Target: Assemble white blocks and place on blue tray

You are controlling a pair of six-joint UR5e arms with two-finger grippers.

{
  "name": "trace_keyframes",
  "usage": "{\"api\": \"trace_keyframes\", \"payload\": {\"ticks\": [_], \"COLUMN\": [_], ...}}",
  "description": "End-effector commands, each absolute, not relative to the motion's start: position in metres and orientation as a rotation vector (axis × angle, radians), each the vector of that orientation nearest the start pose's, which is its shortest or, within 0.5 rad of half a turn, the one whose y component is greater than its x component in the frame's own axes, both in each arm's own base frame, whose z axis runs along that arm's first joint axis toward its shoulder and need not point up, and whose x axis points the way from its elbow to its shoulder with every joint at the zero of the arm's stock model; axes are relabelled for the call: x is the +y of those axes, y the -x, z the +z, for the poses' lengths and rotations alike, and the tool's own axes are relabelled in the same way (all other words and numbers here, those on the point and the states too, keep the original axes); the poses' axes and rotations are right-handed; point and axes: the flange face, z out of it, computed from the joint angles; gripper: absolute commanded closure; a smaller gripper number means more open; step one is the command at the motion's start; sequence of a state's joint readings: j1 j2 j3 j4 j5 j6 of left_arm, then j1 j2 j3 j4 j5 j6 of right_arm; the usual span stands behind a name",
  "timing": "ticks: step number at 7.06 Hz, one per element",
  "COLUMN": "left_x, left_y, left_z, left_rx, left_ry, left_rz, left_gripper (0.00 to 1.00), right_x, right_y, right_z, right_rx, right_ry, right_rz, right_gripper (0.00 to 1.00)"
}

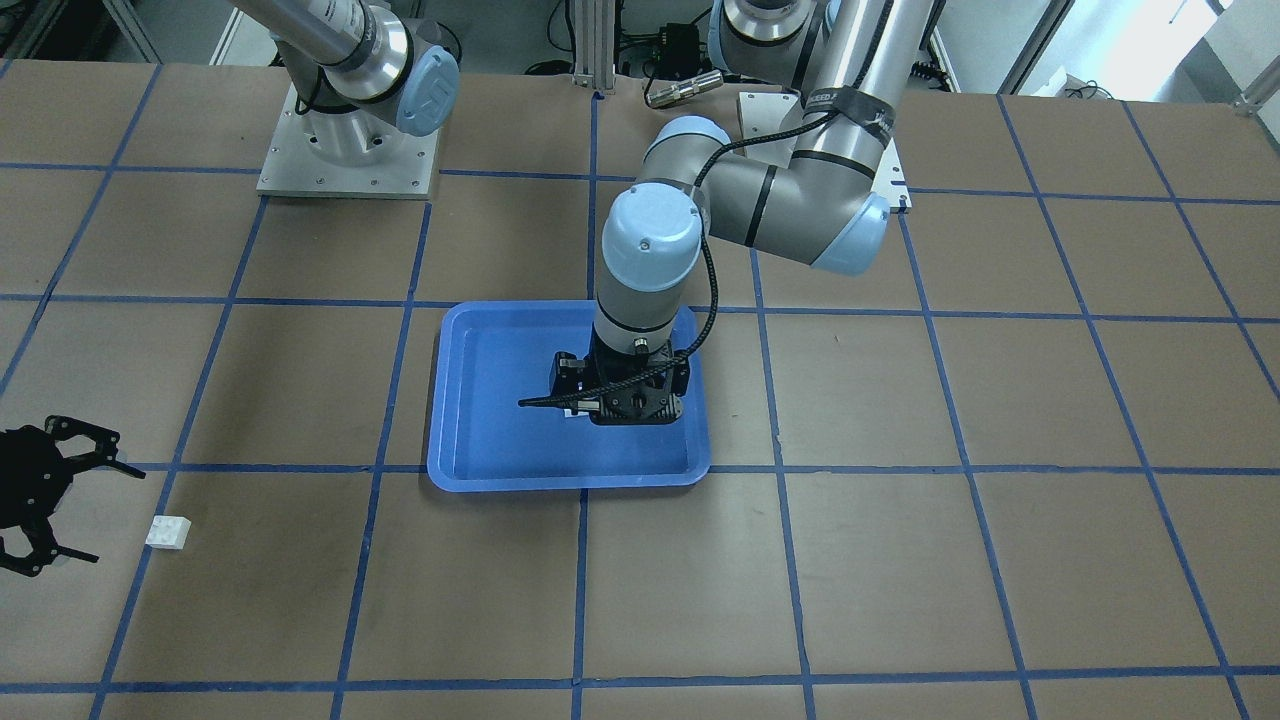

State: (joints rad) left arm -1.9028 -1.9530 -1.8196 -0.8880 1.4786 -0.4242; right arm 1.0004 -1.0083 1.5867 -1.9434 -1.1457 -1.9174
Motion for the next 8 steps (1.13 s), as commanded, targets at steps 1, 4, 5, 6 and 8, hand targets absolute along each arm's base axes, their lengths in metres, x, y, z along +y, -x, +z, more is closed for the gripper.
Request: {"api": "trace_keyframes", "payload": {"ticks": [1,4,5,6,8], "left_x": [-0.502,-0.491,-0.490,-0.487,-0.487], "left_y": [0.303,0.299,0.299,0.298,0.298], "left_z": [0.224,0.198,0.193,0.190,0.190], "left_rx": [3.289,3.285,3.283,3.279,3.281], "left_ry": [0.139,0.080,0.140,0.171,0.168], "left_rz": [0.042,0.064,0.071,0.083,0.078], "left_gripper": [0.26,1.00,1.00,1.00,1.00], "right_x": [-0.640,-0.639,-0.639,-0.639,-0.639], "right_y": [0.197,0.192,0.192,0.192,0.192], "right_z": [0.176,0.154,0.154,0.154,0.157], "right_rx": [2.117,2.092,2.095,2.095,2.099], "right_ry": [1.726,1.660,1.659,1.663,1.665], "right_rz": [-0.559,-0.572,-0.566,-0.568,-0.565], "right_gripper": [0.00,0.04,0.21,0.53,1.00]}}
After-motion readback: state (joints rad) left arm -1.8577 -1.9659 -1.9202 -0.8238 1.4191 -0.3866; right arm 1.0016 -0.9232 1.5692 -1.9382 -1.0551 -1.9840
